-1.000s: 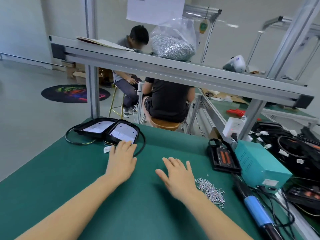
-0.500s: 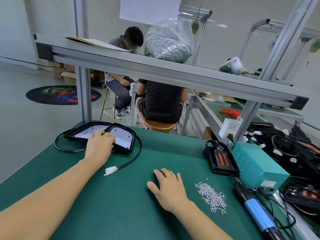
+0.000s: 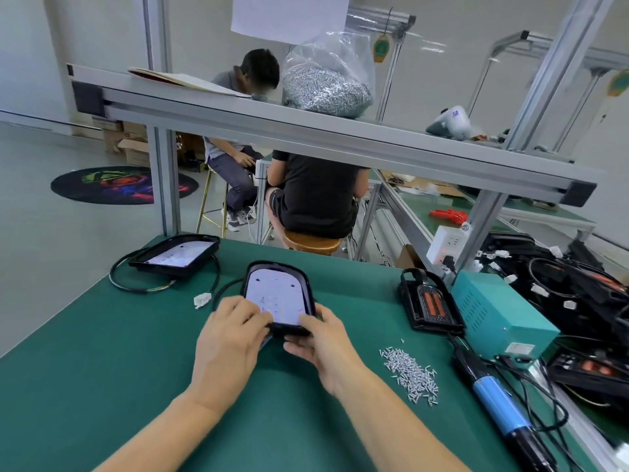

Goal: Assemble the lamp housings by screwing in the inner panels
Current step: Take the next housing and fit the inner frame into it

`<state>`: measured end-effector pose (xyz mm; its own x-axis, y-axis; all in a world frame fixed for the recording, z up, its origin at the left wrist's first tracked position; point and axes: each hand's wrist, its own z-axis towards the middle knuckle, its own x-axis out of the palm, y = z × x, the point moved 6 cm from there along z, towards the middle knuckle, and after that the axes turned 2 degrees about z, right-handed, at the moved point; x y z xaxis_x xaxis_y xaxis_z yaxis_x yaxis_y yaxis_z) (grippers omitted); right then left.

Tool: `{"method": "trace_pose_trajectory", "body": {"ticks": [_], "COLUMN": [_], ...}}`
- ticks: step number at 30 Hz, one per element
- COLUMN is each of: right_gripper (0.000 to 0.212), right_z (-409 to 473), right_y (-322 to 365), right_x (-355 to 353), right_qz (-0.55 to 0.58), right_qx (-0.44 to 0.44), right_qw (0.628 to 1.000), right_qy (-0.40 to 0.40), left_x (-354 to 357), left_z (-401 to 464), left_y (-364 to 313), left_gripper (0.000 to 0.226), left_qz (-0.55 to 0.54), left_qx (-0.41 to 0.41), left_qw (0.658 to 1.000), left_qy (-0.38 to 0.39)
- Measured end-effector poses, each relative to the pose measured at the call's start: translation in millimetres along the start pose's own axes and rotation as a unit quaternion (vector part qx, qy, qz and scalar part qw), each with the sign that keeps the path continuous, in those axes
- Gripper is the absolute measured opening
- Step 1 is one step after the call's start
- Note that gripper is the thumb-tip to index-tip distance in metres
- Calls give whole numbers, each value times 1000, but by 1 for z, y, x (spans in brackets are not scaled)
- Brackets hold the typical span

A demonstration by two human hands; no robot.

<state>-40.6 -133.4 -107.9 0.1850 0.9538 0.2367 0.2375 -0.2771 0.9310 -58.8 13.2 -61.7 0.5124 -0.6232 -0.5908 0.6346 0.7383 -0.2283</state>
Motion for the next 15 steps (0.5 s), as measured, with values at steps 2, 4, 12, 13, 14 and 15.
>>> {"method": "trace_pose_trajectory", "body": {"ticks": [2,4,12,13,14,15], "right_gripper": [29,32,34,35,36,37], "right_z": [-6,-11,-27,-28,-29,-30], "right_y": [-2,-4,-6,-5,-4,-3], "right_x": [-8,-15,-42,-44,-46,-49], "right_qz": [-25,-53,-130,-146,-162,-177], "right_qx": [-12,-12,7,5,2,-1], "right_qw": [1000,999,990,987,983,980], "right_qy": [-3,7,61,72,83,93], "left_x": [4,9,31,38,42,45], "left_z": [-12,-22,-42,-43,-42,-41], "left_y": [-10,-10,54,55,53,51], "left_gripper": [22,23,32,34,34,32], "left_qz": [-28,-99,-439,-480,-512,-536], "left_qx": [-1,-37,-511,-538,-555,-568], "left_qw": [999,993,739,692,652,619], "left_qy": [25,48,24,45,64,81]}}
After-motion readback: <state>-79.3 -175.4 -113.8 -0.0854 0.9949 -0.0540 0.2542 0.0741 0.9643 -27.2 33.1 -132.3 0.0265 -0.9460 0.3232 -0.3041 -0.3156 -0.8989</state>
